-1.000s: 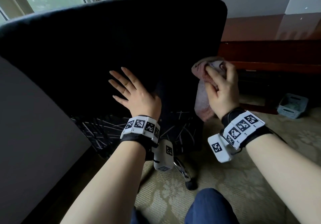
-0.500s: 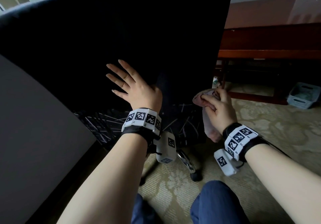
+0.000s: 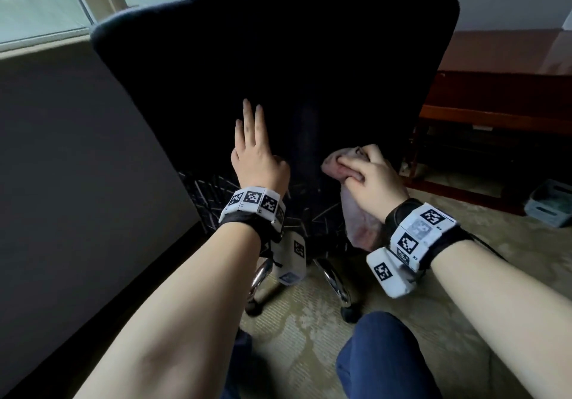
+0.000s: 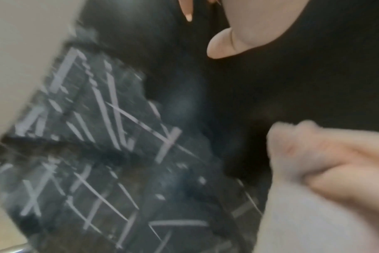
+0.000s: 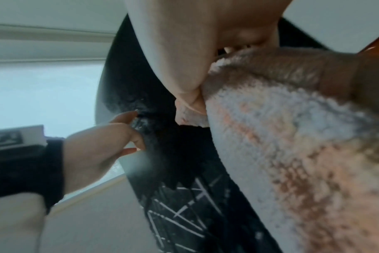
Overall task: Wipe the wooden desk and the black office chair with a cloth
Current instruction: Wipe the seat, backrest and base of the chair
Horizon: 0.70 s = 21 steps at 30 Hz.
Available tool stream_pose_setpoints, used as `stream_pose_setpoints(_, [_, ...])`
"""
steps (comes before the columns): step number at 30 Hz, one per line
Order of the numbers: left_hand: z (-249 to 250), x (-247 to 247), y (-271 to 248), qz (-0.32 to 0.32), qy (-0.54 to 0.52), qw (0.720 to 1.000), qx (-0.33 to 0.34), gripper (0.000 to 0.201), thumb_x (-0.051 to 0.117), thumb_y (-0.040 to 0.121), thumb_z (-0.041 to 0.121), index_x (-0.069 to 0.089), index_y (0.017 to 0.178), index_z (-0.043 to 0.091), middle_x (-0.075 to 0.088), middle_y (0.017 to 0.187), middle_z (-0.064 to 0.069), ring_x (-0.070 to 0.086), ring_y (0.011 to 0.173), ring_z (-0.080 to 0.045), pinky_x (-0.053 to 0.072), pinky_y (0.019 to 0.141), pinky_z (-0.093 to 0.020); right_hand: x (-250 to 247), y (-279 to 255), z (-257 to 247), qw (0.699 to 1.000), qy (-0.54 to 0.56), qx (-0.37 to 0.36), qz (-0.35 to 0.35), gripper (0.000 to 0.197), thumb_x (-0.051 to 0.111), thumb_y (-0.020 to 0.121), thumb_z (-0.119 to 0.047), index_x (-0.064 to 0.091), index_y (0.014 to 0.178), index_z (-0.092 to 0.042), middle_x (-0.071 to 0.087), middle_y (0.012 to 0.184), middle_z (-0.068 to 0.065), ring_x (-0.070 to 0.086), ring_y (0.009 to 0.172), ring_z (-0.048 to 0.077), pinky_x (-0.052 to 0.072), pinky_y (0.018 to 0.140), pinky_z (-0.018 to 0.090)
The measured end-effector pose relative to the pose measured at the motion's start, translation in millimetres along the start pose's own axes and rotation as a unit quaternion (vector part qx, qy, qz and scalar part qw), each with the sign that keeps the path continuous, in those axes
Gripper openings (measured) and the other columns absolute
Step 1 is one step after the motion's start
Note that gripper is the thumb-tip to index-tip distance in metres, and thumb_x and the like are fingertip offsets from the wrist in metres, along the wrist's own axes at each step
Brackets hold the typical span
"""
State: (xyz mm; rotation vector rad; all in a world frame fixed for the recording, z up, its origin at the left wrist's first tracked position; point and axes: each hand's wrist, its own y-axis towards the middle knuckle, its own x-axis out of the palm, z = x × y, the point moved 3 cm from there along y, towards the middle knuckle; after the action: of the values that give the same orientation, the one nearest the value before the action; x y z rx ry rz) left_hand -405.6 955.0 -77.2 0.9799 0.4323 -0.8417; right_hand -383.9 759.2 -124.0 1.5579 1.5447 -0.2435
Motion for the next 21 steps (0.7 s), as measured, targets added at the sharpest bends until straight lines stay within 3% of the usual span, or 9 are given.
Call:
stream_pose_setpoints(5, [-46,-28,14,0.026,-0.026,0.999,-0.027,0.088,0.052,0.073,0.002,0.016,0.151,0.021,0.007,0.159,0.008,0.013,0.144,-0.019,0.025,0.108,-0.030,16,17,-65,0.995,0.024,-0.091,0.030,0.039,0.061,0.084,-0.011,0.064,0.122,-0.019,0.040,0.139,0.006,0.050,0.120,0.029,0.047,0.095,0.042])
stream_pose_setpoints(11, [-102,-46,31,0.080,-0.096,0.986,-0.107,0.081,0.050,0.074,-0.001,0.023,0.149,0.017,0.015,0.157,0.007,0.023,0.141,-0.016,0.029,0.107,-0.031,46,37,-115,0.985,0.046,-0.157,0.055,0.038,0.059,0.081,-0.014,0.066,0.118,-0.019,0.046,0.131,0.010,0.052,0.115,0.029,0.049,0.092,0.043])
stream_pose_setpoints(15, [-139,-62,63,0.125,-0.158,0.969,-0.144,0.070,0.048,0.084,0.001,0.021,0.148,0.008,0.016,0.157,-0.004,0.019,0.143,-0.019,0.017,0.110,-0.023,68,46,-133,0.979,0.064,-0.176,0.076,0.038,0.058,0.079,-0.013,0.067,0.116,-0.016,0.048,0.129,0.012,0.053,0.112,0.028,0.049,0.093,0.039])
stream_pose_setpoints(17, [-152,-68,77,0.145,-0.238,0.946,-0.166,0.064,0.046,0.091,0.006,0.018,0.149,0.006,0.017,0.156,-0.007,0.018,0.144,-0.017,0.011,0.112,-0.018,77,50,-141,0.976,0.081,-0.184,0.083,0.037,0.056,0.080,-0.015,0.067,0.115,-0.015,0.048,0.129,0.013,0.052,0.113,0.025,0.046,0.094,0.035])
stream_pose_setpoints(19, [-163,-71,91,0.149,-0.336,0.907,-0.207,0.059,0.043,0.096,0.017,0.018,0.150,0.011,0.021,0.156,-0.004,0.022,0.143,-0.014,0.016,0.116,-0.023,86,51,-150,0.970,0.085,-0.208,0.091,0.036,0.054,0.081,-0.017,0.068,0.114,-0.014,0.049,0.126,0.015,0.053,0.112,0.028,0.046,0.095,0.035])
stream_pose_setpoints(21, [-174,-69,105,0.113,-0.408,0.869,-0.256,0.055,0.042,0.097,0.032,0.027,0.148,0.018,0.032,0.152,0.000,0.031,0.139,-0.013,0.021,0.116,-0.028,94,53,-159,0.964,0.085,-0.232,0.097,0.035,0.055,0.081,-0.015,0.068,0.113,-0.012,0.050,0.123,0.017,0.055,0.110,0.032,0.047,0.094,0.040])
